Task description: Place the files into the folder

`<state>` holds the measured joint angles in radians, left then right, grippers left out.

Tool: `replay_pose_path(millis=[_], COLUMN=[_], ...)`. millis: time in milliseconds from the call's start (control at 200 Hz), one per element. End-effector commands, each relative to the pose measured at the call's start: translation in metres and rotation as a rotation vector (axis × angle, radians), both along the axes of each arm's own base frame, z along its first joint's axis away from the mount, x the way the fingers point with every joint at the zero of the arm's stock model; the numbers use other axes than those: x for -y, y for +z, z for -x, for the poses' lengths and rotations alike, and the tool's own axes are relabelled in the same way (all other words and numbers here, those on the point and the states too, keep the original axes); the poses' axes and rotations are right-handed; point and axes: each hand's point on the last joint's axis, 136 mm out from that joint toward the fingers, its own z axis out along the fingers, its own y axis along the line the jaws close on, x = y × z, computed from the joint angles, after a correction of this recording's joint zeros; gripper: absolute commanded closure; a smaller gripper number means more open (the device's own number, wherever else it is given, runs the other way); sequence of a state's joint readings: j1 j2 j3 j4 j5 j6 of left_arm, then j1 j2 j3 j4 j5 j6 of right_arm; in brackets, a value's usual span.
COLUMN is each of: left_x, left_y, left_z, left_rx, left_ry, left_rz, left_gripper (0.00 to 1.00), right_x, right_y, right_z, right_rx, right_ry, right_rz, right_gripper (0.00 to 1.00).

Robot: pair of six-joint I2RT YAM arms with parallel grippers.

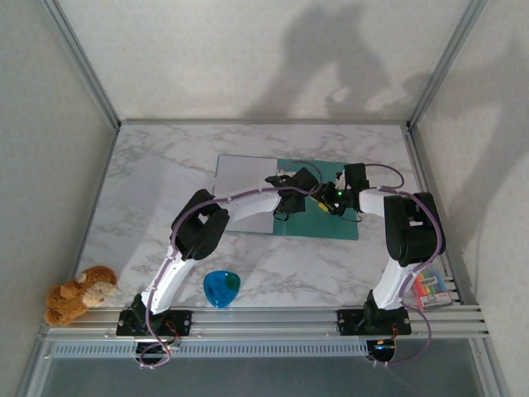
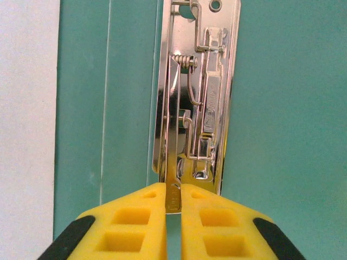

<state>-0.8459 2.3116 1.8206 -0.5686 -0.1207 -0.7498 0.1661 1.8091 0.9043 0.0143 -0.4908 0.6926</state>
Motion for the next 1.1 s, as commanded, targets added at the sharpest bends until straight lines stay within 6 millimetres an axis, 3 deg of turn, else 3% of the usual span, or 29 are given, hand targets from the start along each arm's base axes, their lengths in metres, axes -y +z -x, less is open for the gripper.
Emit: replay_pose_path(millis=[0, 371, 501, 871, 976, 1097], left_x=[0.030, 0.038, 0.034, 0.032, 0.040, 0.050], left_y=[-0.010, -0.023, -0.034, -0.043, -0.037, -0.016], left_z=[0.015, 0.018, 0.020, 0.025, 0.025, 0.022], left_rx=[-0.065, -0.085, -0.096, -0.107, -0.104, -0.080], left_ry=[-0.053, -0.065, -0.063, -0.061, -0.070, -0.084], left_rz=[0.119, 0.123, 0.088, 0.070, 0.097, 0.132], left_gripper=[0.87, 0.87, 0.87, 0.88, 0.88, 0.88], right_x=[-0.010, -0.009, -0.008, -0.008, -0.008, -0.008], right_y=[-0.044, -0.045, -0.045, -0.043, -0.043, -0.043], right_z=[0.040, 0.038, 0.038, 0.036, 0.036, 0.037], right_rx=[-0.176, -0.177, -0.179, -0.172, -0.172, -0.174], right_ry=[0.050, 0.052, 0.052, 0.054, 0.056, 0.055], right_rz=[0.036, 0.046, 0.053, 0.057, 0.056, 0.058], right_gripper=[0.54, 0.54, 0.54, 0.54, 0.54, 0.54])
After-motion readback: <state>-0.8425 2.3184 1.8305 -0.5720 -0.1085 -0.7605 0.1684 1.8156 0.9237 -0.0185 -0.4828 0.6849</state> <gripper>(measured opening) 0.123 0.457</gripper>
